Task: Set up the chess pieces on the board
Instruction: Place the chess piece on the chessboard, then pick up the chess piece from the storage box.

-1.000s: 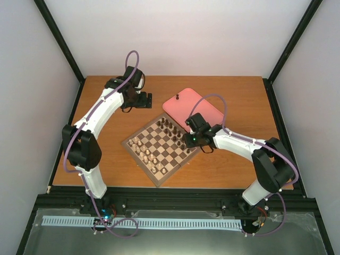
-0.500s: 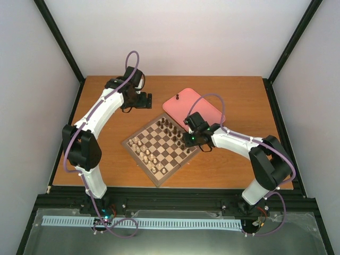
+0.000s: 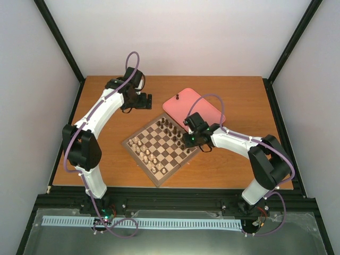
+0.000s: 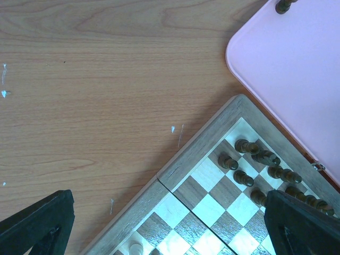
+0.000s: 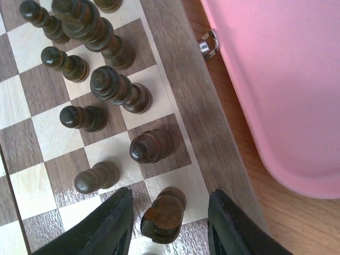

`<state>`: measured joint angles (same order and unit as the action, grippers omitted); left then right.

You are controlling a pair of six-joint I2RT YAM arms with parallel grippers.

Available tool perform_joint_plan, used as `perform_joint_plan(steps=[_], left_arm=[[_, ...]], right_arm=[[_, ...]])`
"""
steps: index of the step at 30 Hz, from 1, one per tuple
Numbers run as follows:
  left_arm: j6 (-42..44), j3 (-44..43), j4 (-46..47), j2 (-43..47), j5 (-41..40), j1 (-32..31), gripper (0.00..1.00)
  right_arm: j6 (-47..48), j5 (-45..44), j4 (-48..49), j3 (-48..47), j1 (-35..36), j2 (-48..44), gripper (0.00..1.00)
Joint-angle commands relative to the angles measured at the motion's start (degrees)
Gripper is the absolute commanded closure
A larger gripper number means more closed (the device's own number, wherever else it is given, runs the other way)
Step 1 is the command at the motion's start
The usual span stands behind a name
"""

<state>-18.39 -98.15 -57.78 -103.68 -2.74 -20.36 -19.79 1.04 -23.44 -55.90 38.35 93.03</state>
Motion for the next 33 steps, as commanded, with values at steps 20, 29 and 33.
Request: perform_joint_plan(steps=[20,29,33], left_arm=[[-0.4,-0.6,1.1,0.0,0.5,-0.3,0.0],[-0.8,-1.5,0.6,0.0,1.0,-0.3,0.0],[-0.8,-1.3,0.4,0.0,1.1,-0.3,0.0]], right_arm=[[6.1,-5.9,-12.7,-31.1,-5.0,10.0,0.43],[8.7,-4.4,-15.3,-64.3,-9.4,39.3,0.4],[7.8,-3.0,-16.1,-74.7,-11.1,48.0,0.41]])
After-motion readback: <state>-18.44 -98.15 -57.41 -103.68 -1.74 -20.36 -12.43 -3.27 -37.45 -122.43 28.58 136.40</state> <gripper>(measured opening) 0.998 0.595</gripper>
